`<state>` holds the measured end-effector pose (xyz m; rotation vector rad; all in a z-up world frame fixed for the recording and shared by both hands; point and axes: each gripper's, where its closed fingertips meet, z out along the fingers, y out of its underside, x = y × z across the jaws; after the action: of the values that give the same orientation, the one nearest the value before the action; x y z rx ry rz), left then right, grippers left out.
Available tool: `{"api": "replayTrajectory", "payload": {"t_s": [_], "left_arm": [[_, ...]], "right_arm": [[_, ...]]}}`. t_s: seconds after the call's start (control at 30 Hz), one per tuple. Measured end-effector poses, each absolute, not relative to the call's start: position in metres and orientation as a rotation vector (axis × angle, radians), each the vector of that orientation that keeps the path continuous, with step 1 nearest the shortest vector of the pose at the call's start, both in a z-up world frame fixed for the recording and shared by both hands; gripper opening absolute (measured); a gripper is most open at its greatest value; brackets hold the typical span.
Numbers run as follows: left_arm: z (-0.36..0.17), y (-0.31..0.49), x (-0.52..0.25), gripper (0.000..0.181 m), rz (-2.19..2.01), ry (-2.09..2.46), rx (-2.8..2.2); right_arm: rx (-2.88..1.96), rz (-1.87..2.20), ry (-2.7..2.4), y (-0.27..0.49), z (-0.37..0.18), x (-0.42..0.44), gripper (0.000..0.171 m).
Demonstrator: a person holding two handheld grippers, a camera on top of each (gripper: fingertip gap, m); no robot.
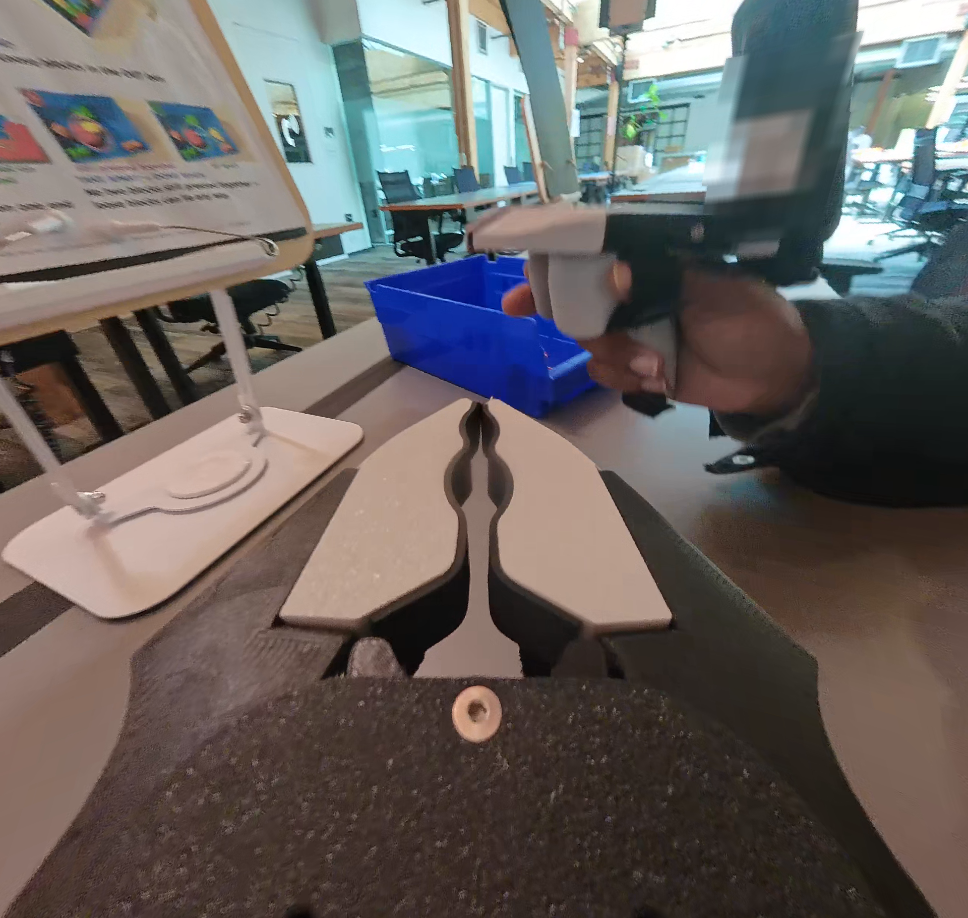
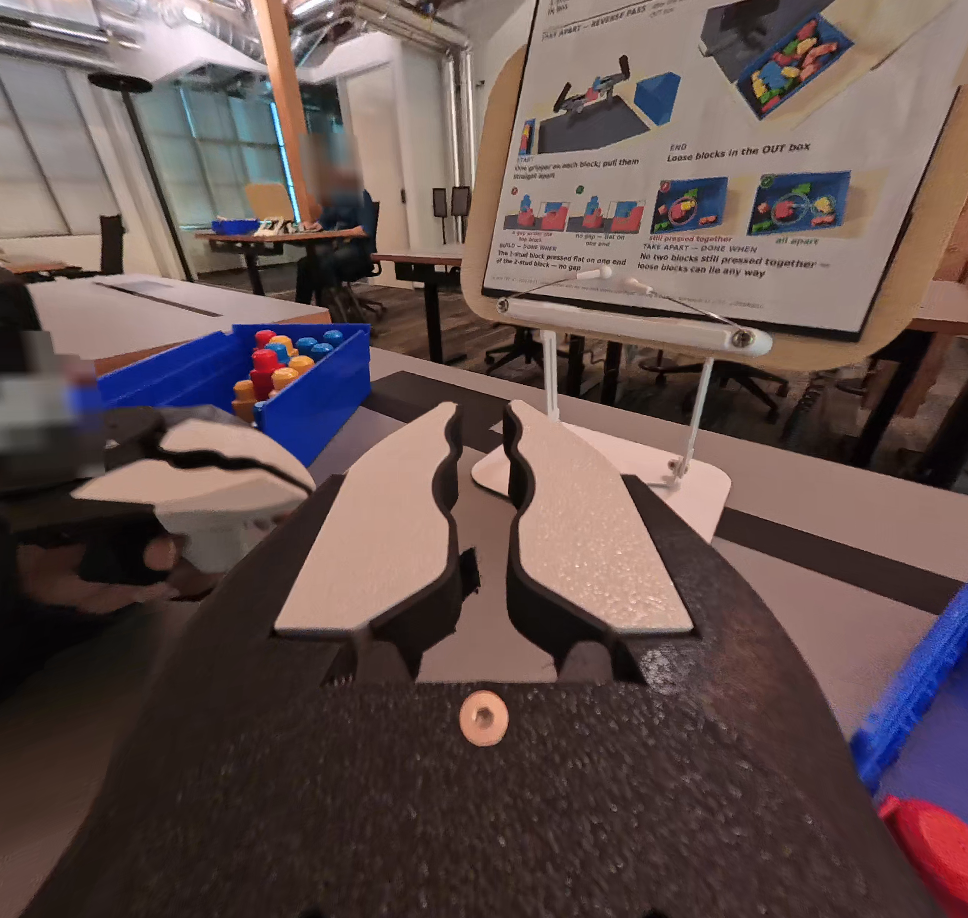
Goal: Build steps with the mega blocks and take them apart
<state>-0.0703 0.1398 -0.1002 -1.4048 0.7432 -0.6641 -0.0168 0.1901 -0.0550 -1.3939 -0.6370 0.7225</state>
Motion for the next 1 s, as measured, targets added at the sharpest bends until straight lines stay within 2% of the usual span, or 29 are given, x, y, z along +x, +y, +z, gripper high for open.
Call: {"api": "replayTrajectory", "payload": {"t_s": [0.1, 0.23, 0.47, 0.57, 0.67, 0.77, 1.0], "left_arm": [[-0.091, 0.148, -0.083, 0.000, -0.599, 0.661, -1.392], [-0.072, 0.162, -0.121, 0.000, -0.390, 0.478, -1.361], [-0.020, 0.169, -0.273, 0.000, -0.025, 0.009, -1.332], [-0.035, 0.171, -0.328, 0.000, 0.099, -0.082, -1.430], [-0.067, 0.177, -0.358, 0.018, 0.120, -0.130, -1.574], [-0.096, 0.183, -0.367, 0.034, 0.097, -0.134, -1.713], [-0.134, 0.196, -0.359, 0.044, 0.087, -0.088, -1.926]], "right_arm": [[-1.409, 0.657, -0.633, 0.199, -0.079, -0.013, 0.001], [-1.484, 0.705, -0.601, 0.206, -0.102, -0.009, 0.000], [-1.492, 0.694, -0.667, 0.206, -0.108, -0.012, 0.000], [-1.494, 0.698, -0.711, 0.203, -0.112, -0.017, 0.000], [-1.488, 0.692, -0.755, 0.199, -0.115, -0.021, 0.000], [-1.487, 0.690, -0.791, 0.196, -0.118, -0.025, 0.000], [-1.507, 0.706, -0.862, 0.189, -0.127, -0.033, 0.000]]}}
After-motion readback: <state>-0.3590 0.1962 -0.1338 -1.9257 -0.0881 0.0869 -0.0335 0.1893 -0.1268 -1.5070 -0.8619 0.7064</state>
